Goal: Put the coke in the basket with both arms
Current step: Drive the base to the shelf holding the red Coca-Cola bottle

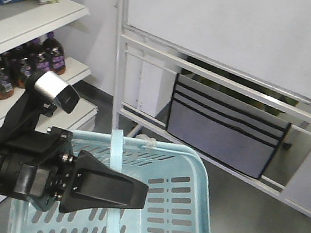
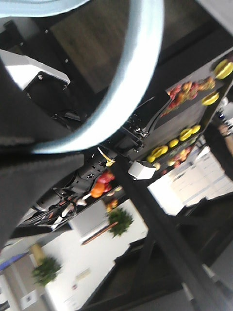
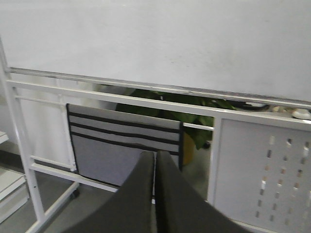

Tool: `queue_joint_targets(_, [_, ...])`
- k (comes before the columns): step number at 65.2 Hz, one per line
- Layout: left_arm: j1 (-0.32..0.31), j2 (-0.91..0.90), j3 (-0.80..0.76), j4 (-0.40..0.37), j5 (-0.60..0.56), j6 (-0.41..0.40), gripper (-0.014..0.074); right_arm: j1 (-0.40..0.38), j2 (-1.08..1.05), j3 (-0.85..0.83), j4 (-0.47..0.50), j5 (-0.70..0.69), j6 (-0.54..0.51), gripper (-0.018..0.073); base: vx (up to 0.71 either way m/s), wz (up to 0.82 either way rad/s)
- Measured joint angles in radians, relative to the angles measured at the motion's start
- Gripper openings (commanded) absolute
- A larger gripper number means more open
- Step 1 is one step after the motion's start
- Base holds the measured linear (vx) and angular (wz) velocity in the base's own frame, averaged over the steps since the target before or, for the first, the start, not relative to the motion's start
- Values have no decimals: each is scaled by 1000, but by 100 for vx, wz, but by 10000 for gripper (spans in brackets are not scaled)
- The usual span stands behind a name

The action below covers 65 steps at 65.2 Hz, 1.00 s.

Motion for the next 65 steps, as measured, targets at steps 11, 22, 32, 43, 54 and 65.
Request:
queue_joint_targets(11, [0, 0, 0, 0, 0, 0, -7, 0, 0, 0, 0, 0, 0, -5, 14, 55])
queue_joint_targets(22, [0, 0, 0, 0, 0, 0, -7, 0, 0, 0, 0, 0, 0, -5, 13, 49])
queue_joint_targets(32, [0, 0, 0, 0, 0, 0, -7, 0, 0, 0, 0, 0, 0, -5, 12, 46])
queue_joint_targets(43, [0, 0, 0, 0, 0, 0, -7, 0, 0, 0, 0, 0, 0, -5, 11, 43])
queue_joint_targets(54, [0, 0, 0, 0, 0, 0, -7, 0, 0, 0, 0, 0, 0, -5, 10, 41])
queue_joint_targets(65, [0, 0, 0, 0, 0, 0, -7, 0, 0, 0, 0, 0, 0, -5, 9, 43])
